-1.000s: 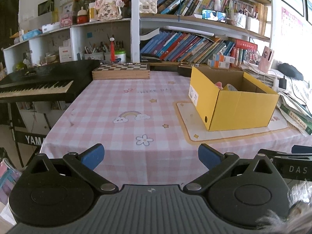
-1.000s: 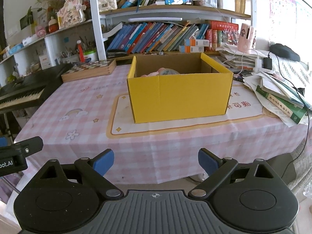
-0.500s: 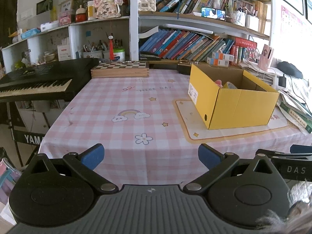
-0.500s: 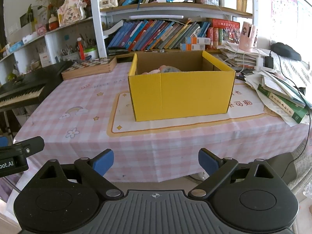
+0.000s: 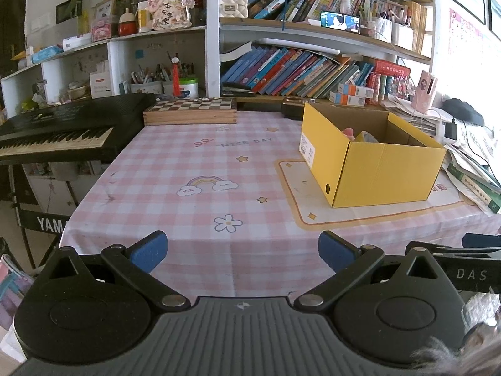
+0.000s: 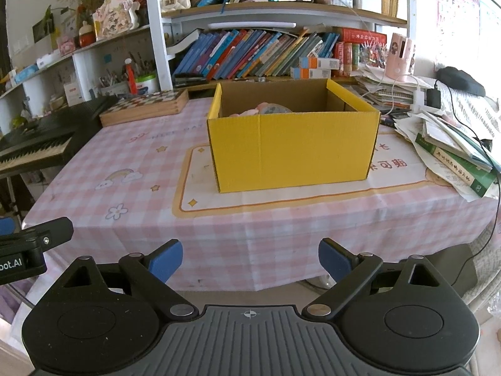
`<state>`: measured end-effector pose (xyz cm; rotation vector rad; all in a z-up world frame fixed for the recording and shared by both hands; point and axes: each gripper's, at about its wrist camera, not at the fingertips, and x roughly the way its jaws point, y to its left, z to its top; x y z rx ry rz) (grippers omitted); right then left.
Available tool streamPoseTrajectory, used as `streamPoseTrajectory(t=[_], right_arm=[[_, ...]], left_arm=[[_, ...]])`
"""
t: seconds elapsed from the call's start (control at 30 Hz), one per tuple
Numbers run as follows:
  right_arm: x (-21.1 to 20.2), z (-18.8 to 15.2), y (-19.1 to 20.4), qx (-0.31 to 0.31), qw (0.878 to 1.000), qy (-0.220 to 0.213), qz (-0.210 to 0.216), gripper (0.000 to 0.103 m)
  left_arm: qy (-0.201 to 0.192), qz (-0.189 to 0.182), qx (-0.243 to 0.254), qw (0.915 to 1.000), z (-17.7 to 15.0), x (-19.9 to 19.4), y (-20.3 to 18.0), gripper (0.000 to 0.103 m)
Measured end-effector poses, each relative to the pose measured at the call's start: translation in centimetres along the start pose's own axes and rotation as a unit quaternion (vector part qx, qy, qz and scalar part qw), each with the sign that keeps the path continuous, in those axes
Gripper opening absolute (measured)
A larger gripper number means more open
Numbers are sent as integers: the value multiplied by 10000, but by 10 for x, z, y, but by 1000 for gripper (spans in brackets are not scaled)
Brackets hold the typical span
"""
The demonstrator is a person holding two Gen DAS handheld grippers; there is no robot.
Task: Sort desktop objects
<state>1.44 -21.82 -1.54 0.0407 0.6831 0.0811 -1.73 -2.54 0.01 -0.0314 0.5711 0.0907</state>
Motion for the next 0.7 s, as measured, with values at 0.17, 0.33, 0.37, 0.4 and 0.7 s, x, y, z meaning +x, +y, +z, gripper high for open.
streamPoseTrajectory(t=[0.17, 0.33, 0.37, 0.4, 0.7], right_arm=[[0, 0, 0, 1, 10000, 2, -2, 96], [0, -2, 1, -3, 10000, 28, 4, 96], [0, -2, 1, -3, 10000, 28, 4, 96], [0, -2, 1, -4, 10000, 28, 3, 96], [2, -4, 3, 8, 10000, 67, -8, 96]], left_arm=[[23, 11, 13, 10000, 0, 0, -1, 103], [48, -25, 1, 10000, -1, 0, 0, 103], [43, -44, -10, 10000, -1, 0, 0, 103], [26, -63, -24, 10000, -2, 0, 0, 103], [104, -30, -16, 9999, -2, 3, 2, 103]])
